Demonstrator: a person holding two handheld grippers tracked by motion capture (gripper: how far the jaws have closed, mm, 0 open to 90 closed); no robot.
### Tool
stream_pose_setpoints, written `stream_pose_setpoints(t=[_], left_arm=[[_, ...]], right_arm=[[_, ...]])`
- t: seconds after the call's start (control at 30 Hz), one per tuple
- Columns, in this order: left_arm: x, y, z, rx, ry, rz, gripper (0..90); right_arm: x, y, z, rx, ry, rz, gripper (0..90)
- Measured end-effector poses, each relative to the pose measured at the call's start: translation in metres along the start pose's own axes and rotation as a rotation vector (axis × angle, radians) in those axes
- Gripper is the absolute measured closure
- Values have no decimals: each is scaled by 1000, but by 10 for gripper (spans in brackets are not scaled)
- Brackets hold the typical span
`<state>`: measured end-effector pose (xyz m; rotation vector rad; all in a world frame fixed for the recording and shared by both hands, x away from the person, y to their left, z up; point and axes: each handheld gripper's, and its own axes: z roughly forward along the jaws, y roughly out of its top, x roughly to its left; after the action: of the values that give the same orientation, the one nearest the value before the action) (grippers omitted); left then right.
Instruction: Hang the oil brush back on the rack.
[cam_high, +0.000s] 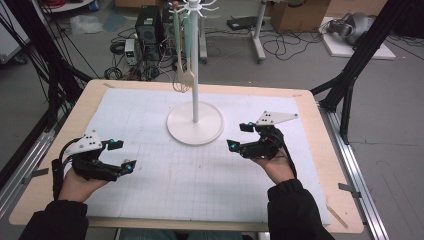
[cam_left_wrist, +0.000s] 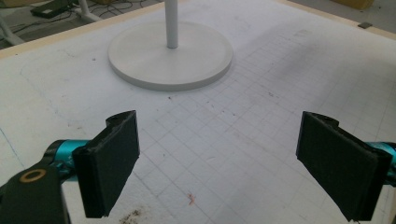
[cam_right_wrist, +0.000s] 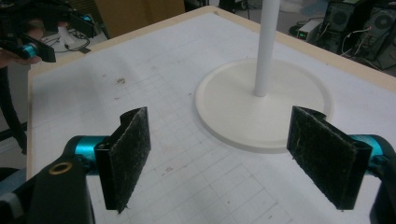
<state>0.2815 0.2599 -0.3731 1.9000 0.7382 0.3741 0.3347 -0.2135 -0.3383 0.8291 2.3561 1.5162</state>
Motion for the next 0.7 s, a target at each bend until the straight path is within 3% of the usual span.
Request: stream_pose_setpoints(t=[0.7], left_arm=[[0, -2, 1, 14, 1, 0, 138]], right_arm=[[7, -31, -9, -5, -10, 14, 200]])
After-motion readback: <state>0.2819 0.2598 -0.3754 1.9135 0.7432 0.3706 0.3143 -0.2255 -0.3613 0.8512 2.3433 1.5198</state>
